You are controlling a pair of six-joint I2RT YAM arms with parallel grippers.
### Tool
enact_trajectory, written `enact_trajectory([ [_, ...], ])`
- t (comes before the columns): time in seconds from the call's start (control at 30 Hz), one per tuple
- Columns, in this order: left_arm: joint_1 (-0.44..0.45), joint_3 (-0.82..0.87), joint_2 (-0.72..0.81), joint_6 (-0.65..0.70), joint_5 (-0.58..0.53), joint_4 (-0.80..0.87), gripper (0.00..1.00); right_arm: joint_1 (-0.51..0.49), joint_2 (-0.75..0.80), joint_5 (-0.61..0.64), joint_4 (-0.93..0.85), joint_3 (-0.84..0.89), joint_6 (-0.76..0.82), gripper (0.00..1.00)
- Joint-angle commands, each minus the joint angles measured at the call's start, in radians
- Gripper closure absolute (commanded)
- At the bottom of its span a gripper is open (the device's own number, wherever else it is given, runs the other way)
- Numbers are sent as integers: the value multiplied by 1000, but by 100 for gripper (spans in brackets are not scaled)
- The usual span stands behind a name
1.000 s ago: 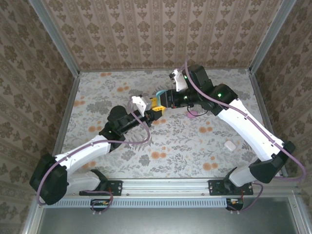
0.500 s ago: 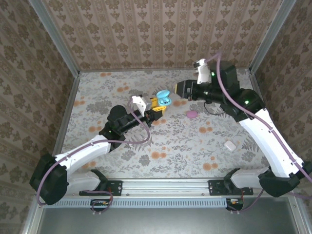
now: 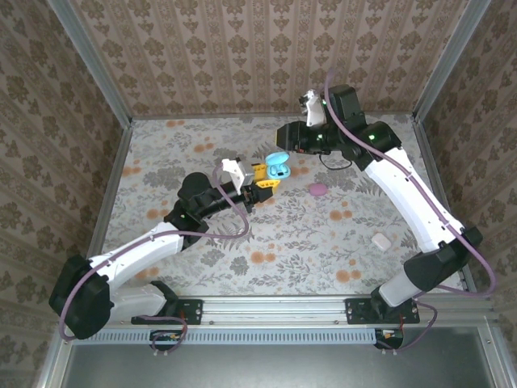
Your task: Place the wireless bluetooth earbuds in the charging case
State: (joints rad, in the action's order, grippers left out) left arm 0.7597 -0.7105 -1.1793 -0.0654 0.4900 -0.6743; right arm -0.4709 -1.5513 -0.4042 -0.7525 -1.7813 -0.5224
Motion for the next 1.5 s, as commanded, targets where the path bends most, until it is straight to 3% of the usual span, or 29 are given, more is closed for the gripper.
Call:
enact_trajectory([
  [0.0,7,-31,6,12,-11,5,69,4,-1,-108,-37,-38,23,58],
  [0.17,6,-39,-6,-5,-21,-1,69,4,43,-129,-72,37,54,58],
  [0.37,5,-38,-16,-27,-42,-32,69,11,143,-183,4,183,8,53],
  [0.5,5,-41,-23,-42,-35,-58,69,52,228,-230,186,338,-146,44],
  [0.6,5,-44,-26,-51,-31,-65,69,88,263,-319,400,441,-301,41],
  [0.77,5,-46,-35,-71,-31,-96,69,94,243,-421,552,500,-456,40],
  [0.9,6,-44,-47,-96,-47,-135,69,95,226,-474,679,551,-588,41],
  [1.17,7,-41,-56,-113,-73,-169,69,97,226,-547,771,610,-671,46],
  [1.37,7,-41,-57,-110,-73,-167,69,97,220,-576,833,626,-708,60],
  [1.47,6,-44,-59,-106,-73,-160,69,97,218,-579,857,629,-728,55],
])
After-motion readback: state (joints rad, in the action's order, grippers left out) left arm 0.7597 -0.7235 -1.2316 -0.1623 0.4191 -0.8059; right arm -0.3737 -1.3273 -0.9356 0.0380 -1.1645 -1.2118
